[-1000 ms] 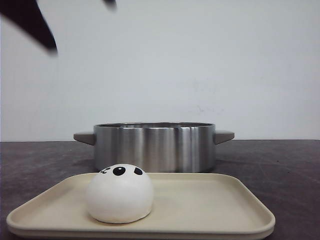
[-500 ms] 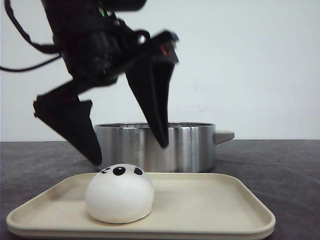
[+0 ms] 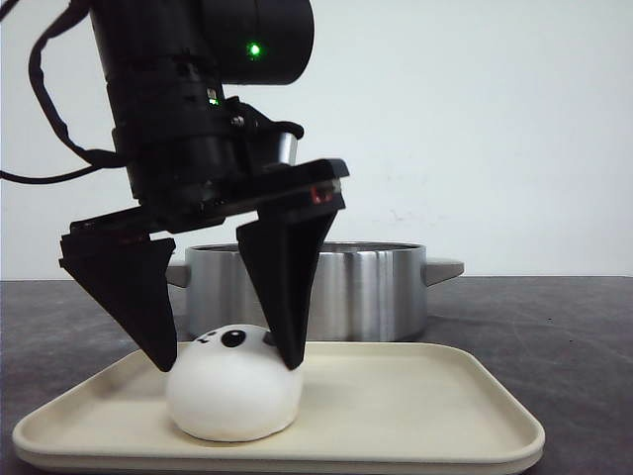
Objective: Steam buns
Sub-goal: 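Lower the left gripper and grasp the last panda bun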
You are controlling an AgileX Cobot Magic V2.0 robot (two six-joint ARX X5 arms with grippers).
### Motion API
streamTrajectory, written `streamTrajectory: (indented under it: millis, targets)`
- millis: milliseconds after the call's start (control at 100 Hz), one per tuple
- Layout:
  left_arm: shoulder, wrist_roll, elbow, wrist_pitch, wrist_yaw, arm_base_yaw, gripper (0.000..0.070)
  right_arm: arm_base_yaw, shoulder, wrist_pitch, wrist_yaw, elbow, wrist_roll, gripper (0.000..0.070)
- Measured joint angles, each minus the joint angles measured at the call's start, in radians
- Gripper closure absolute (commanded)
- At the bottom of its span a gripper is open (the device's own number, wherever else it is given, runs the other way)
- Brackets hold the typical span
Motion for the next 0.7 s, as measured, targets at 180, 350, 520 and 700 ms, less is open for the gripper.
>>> streamTrajectory:
  millis: [180, 350, 520, 700]
  targets:
    - [0.032, 0.047, 0.000, 0.001, -0.002, 0.000, 0.0104, 0.000, 0.000, 0.000, 0.000, 0.000, 0.005, 0.0689]
    - [0.054, 0.102, 0.000, -0.006, -0.002, 0.000, 0.0173, 0.000, 0.000, -0.001, 0.000, 0.000, 0.006, 0.0689]
    - [0.054, 0.124, 0.000, -0.006, -0.007, 0.000, 0.0510, 0.000, 0.000, -0.001, 0.000, 0.000, 0.006, 0.0689]
    - [0.054, 0.145, 0.000, -0.006, -0.005, -0.002, 0.0700, 0.000, 0.000, -0.001, 0.000, 0.000, 0.006, 0.0689]
